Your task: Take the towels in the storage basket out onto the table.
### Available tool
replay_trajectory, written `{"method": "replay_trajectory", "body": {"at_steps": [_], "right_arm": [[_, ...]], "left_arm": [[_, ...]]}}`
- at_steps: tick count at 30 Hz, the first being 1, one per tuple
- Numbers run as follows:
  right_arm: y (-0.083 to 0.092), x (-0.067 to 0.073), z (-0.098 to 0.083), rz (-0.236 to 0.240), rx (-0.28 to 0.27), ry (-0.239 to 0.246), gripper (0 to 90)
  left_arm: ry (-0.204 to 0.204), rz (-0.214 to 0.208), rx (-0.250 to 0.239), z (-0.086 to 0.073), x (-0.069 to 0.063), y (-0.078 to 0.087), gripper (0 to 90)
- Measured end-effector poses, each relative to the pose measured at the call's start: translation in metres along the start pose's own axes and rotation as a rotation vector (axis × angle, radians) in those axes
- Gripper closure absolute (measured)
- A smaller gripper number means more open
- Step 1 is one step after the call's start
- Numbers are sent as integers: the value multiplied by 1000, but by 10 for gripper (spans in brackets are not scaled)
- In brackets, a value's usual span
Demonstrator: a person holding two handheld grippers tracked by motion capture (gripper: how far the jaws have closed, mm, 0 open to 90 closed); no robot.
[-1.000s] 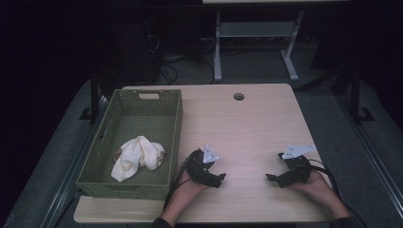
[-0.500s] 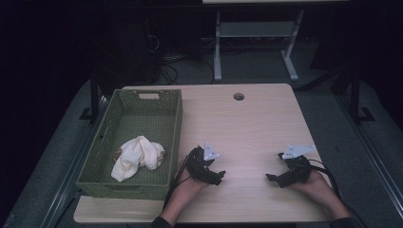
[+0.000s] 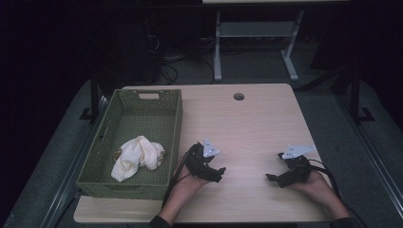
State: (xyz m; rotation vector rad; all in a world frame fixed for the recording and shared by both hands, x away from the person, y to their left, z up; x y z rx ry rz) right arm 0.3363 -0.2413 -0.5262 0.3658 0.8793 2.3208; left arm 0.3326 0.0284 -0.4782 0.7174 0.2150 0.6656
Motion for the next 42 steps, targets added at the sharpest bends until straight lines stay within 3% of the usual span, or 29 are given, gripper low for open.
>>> {"method": "replay_trajectory", "body": {"at_steps": [6, 23, 42], "right_arm": [[0, 0, 0, 0, 0, 1, 8], [0, 0, 0, 0, 0, 0, 8], [0, 0, 0, -1, 0, -2, 8]], "left_arm": [[-12, 7, 2, 5, 2, 4, 133], [16, 0, 10, 18, 3, 11, 132], [-8, -74, -36, 43, 3, 27, 132]]}}
Point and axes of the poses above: each handheld gripper's, and its own axes: y roughly backward along the jaws, z roughly out of its top, x roughly to its left, the point moved 6 cm from there along -y, roughly forward along the jaws, and after that the axes turned 3 degrees about -x, right-handed, at the moved point
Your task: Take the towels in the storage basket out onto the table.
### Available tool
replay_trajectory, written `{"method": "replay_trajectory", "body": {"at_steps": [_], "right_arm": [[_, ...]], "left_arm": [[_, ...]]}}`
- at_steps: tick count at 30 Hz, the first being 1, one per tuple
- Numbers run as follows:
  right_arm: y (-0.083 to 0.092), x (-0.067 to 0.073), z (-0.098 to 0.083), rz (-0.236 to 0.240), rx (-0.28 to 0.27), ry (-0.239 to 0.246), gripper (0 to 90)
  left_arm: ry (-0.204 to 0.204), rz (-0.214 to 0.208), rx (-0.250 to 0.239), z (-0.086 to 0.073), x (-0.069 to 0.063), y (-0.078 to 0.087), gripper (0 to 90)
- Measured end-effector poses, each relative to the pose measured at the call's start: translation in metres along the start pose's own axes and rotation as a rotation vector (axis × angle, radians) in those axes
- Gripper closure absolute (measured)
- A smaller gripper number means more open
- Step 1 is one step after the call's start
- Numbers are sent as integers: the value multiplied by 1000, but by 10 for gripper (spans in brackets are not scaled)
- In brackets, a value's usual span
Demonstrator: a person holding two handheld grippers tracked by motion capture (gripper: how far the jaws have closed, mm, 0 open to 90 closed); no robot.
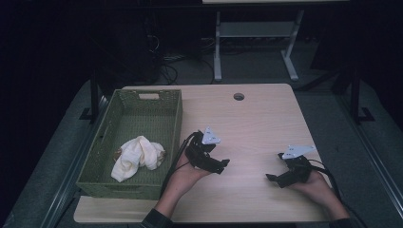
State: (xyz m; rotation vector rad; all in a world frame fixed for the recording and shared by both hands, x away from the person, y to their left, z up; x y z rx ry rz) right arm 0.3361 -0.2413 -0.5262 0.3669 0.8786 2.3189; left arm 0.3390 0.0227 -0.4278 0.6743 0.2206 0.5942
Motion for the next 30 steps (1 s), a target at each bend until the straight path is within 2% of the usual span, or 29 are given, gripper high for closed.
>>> {"method": "replay_trajectory", "body": {"at_steps": [3, 18, 25, 30], "right_arm": [[0, 0, 0, 0, 0, 1, 8], [0, 0, 0, 0, -1, 0, 8], [0, 0, 0, 0, 0, 0, 8], [0, 0, 0, 0, 0, 0, 8]], "left_arm": [[-11, 0, 0, 4, 2, 3, 132], [4, 12, -37, 15, 22, 24, 132], [5, 6, -66, 18, 29, 38, 135], [-2, 13, -63, 17, 38, 51, 134]]}}
Point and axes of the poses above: each handheld gripper's, and its own axes: y roughly backward along the jaws, z roughly out of its top, x roughly to its left, the point moved 6 cm from there along -y, roughly forward along the jaws, and after that the axes turned 3 degrees about -x, right-handed, at the moved point
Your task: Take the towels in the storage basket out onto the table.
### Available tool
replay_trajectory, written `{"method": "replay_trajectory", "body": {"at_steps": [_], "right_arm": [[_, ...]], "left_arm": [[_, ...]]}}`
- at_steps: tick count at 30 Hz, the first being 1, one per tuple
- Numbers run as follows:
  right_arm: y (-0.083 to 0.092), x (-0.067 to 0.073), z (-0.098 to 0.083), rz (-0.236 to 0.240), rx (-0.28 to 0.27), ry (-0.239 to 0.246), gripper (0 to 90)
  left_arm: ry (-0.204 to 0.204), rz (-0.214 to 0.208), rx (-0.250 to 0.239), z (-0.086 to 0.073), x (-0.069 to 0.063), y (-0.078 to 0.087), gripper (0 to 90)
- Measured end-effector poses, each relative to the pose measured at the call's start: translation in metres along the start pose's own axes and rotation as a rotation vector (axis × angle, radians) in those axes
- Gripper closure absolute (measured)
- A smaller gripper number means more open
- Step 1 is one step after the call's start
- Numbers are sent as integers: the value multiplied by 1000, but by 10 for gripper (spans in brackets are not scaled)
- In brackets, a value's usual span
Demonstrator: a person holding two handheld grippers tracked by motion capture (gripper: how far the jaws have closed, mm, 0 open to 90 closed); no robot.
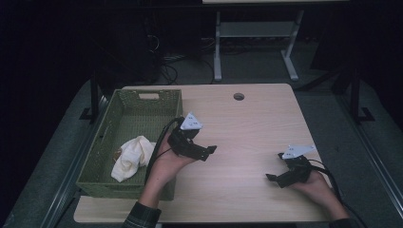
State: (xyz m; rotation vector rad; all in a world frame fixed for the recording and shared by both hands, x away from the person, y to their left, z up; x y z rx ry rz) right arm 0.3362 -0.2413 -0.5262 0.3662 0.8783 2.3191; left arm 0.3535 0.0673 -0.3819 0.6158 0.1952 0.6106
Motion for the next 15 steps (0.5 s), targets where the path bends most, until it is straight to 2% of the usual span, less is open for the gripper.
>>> {"method": "replay_trajectory", "body": {"at_steps": [3, 9, 13, 15], "right_arm": [[0, 0, 0, 0, 0, -1, 8], [0, 0, 0, 0, 0, -1, 8], [0, 0, 0, 0, 0, -1, 8], [0, 0, 0, 0, 0, 0, 8]], "left_arm": [[20, 1, -4, -1, 5, 7, 134], [25, -4, 23, -7, 12, 14, 134], [20, 3, 37, -13, 20, 19, 134], [32, 12, 40, -15, 24, 20, 135]]}}
Point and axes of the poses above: each handheld gripper's, and its own axes: y roughly backward along the jaws, z roughly out of its top, x roughly to its left, the point moved 6 cm from there along -y, roughly forward along the jaws, and after that the axes turned 3 degrees about -x, right-handed, at the moved point
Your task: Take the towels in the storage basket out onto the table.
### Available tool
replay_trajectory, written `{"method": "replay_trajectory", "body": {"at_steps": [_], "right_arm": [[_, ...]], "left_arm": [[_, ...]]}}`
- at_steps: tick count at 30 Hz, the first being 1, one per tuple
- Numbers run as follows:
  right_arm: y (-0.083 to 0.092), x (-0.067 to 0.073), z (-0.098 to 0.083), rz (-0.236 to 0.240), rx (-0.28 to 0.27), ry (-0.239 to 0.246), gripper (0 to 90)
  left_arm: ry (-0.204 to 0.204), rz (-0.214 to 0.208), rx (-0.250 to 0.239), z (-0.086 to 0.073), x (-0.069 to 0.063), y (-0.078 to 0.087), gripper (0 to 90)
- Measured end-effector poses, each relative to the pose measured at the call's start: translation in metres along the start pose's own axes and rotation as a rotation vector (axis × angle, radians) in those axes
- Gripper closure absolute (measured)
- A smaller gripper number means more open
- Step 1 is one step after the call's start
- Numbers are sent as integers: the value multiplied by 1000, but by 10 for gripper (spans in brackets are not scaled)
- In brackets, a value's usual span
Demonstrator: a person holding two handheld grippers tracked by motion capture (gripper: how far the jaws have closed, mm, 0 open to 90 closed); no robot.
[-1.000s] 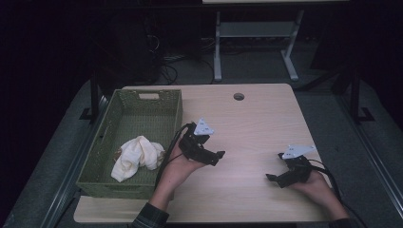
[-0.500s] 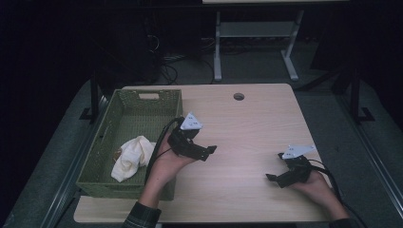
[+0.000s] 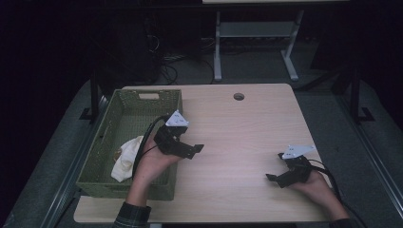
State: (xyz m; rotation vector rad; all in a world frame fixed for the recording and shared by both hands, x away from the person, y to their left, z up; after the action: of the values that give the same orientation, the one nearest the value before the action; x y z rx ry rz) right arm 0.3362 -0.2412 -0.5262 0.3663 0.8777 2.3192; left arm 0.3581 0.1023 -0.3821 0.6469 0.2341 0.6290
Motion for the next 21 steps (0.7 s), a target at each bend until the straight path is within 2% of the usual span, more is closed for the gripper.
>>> {"method": "replay_trajectory", "body": {"at_steps": [6, 21], "right_arm": [[0, 0, 0, 0, 0, 1, 8], [0, 0, 0, 0, 0, 0, 8]], "left_arm": [[26, 13, 15, -8, 11, 5, 136], [76, 62, 6, -20, 33, 25, 153]]}}
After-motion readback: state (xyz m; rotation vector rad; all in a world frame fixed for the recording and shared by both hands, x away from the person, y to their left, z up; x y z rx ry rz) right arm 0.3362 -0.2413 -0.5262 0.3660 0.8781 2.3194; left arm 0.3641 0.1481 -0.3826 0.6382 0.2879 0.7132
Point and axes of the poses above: each handheld gripper's, and its own axes: y roughly backward along the jaws, z roughly out of its top, x roughly to its left, the point moved 6 cm from there along -y, roughly forward along the jaws, and after that the axes turned 3 degrees about -x, right-handed, at the moved point
